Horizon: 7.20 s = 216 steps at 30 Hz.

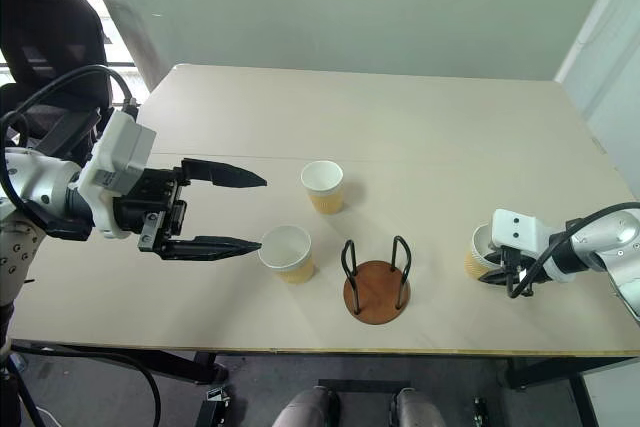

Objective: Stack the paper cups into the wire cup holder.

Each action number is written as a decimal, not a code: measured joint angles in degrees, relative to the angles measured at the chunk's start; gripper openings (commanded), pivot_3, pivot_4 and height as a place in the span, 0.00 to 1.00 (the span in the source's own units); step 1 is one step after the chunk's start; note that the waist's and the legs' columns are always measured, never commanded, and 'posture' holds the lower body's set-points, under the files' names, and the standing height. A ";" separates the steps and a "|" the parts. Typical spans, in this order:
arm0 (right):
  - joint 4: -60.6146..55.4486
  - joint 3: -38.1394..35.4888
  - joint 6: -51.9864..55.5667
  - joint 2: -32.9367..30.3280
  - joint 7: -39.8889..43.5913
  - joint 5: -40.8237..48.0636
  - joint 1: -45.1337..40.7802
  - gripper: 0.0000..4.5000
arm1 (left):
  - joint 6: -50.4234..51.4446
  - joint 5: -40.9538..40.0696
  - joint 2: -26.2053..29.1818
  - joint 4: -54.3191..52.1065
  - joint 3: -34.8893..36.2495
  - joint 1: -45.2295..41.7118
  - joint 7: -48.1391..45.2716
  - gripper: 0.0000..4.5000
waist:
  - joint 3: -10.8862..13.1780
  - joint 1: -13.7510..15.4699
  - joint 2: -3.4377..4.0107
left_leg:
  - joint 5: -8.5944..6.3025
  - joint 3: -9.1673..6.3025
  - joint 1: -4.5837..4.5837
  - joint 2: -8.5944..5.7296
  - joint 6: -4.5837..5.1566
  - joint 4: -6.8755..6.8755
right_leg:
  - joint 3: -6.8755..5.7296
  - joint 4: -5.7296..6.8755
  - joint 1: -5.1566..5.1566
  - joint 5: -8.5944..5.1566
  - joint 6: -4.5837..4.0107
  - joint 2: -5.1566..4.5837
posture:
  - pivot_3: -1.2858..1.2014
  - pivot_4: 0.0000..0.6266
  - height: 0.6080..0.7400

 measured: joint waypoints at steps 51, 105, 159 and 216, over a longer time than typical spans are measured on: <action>-18.20 7.82 6.44 10.76 6.47 14.29 -25.71 0.01 | 0.97 0.60 5.36 -2.42 4.13 8.45 -2.93 1.00 | -0.02 -0.37 0.02 | -0.02 -0.03 0.03 0.08 -0.14 -0.05 | -0.09 0.08 -0.18 -0.10 -0.78 0.06 | 0.52 0.24 1.00; -20.11 -32.53 22.84 -4.58 -4.13 34.43 -5.27 1.00 | -26.90 30.81 -5.89 22.66 -34.65 -12.61 -16.43 0.23 | -0.02 0.24 0.02 | -0.21 -0.05 -0.12 0.04 -0.09 -0.01 | -0.04 0.01 -0.16 -0.18 -0.11 0.04 | 0.52 0.24 1.00; -25.04 -53.80 25.41 -4.25 -12.65 47.90 5.85 1.00 | -39.31 0.85 -18.50 31.72 -62.94 -50.70 -16.86 0.00 | 0.04 1.15 0.20 | -0.85 0.14 -0.69 -0.22 0.95 1.50 | 0.16 -0.18 0.26 -0.31 1.25 -0.11 | 0.52 0.24 1.00; -18.40 -43.09 15.08 -6.08 -9.42 42.32 3.37 1.00 | -54.36 42.63 -34.52 88.65 -35.85 -49.25 -3.06 0.99 | 0.01 2.28 0.47 | -0.95 0.35 -1.04 -0.28 1.11 1.92 | 0.23 -0.57 0.22 -0.08 1.56 -0.23 | 0.52 0.24 1.00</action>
